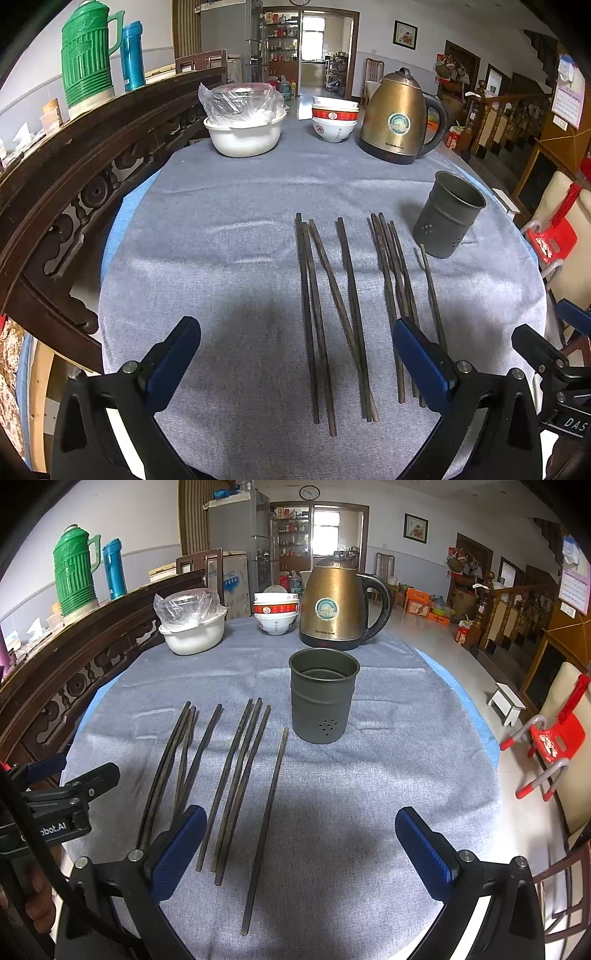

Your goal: Organize utensils

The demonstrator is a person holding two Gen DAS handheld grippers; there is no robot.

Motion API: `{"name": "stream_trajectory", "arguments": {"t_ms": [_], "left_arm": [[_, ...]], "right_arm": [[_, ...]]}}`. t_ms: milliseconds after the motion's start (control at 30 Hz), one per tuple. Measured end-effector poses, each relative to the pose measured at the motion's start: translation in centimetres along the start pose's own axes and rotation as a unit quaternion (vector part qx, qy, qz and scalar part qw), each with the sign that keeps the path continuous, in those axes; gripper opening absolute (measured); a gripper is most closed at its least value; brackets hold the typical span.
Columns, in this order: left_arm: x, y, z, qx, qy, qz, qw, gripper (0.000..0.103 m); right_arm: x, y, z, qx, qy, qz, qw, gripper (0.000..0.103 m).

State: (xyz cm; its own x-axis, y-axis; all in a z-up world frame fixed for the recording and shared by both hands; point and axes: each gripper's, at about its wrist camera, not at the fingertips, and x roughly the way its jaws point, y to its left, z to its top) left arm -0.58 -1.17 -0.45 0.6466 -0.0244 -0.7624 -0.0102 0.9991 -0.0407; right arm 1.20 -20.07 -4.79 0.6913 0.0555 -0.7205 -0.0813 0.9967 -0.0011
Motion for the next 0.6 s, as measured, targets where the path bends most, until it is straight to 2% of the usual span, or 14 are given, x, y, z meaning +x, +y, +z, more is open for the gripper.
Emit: {"name": "stream_trajectory", "arguments": {"t_ms": [600], "left_arm": [[0.08,-0.17,-0.16,0.006,-0.001,0.0,1.0,0.103]], "right_arm": [[0.04,-0.02,-0.04,-0.003,0.001,0.016,1.0,0.103]]}}
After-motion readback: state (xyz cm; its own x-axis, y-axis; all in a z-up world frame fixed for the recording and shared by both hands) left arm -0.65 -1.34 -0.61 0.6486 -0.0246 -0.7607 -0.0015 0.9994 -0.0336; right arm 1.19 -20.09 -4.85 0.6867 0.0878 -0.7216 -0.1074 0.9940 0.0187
